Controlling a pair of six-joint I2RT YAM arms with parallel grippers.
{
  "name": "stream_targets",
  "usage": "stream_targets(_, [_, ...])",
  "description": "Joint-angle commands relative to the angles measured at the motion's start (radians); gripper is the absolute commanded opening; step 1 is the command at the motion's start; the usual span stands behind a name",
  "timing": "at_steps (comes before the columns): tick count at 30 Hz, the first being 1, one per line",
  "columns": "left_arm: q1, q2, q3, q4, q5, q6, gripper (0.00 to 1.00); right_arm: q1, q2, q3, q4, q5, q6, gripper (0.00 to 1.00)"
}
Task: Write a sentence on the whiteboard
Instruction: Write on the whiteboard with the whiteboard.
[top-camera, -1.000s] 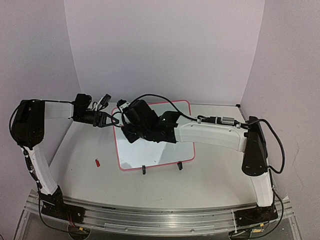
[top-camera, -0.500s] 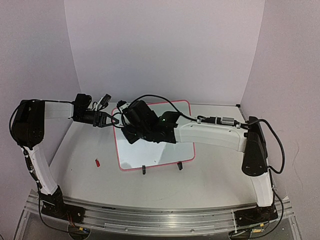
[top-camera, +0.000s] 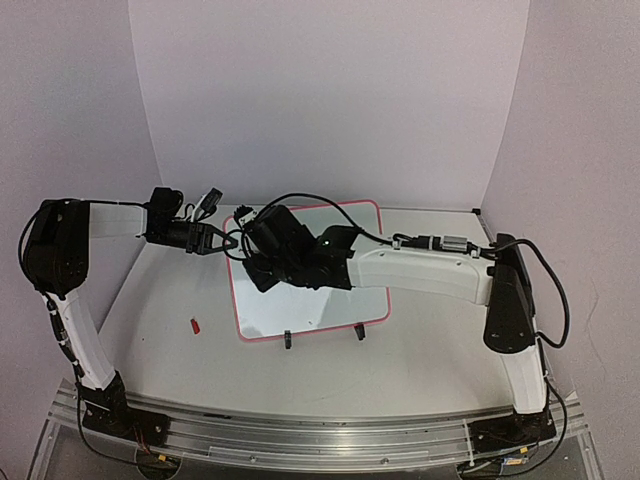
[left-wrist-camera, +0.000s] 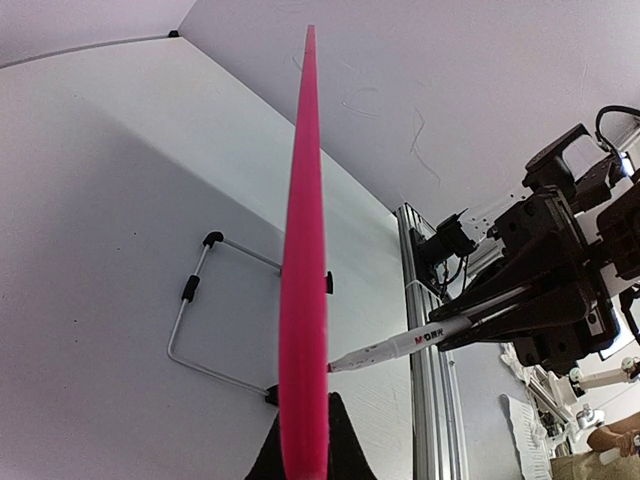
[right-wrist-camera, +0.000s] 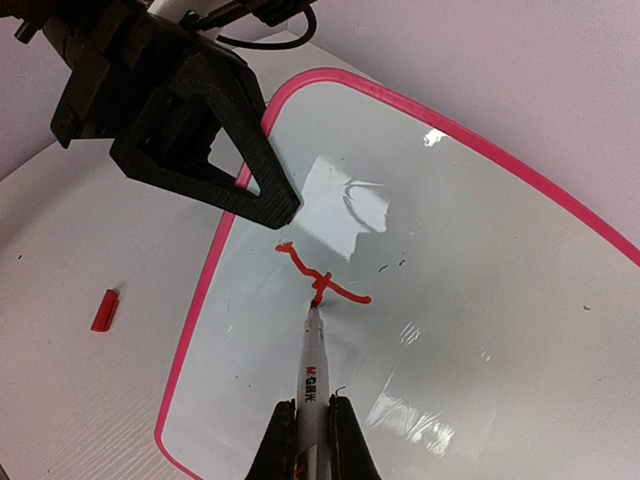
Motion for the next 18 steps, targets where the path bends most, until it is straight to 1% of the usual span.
stream_targets(1, [-0.030,0.013,0.007,-0.027,-0.066,0.098,0.00,0.000,0.013,-0.021,-0.031,0.014,0.032,0.00])
stream_targets(18, [-0.030,0.014,0.004,-0.027,-0.067,0.097,0.00,0.000,-0.004,-0.068,-0.050,0.017,0.063,0.00])
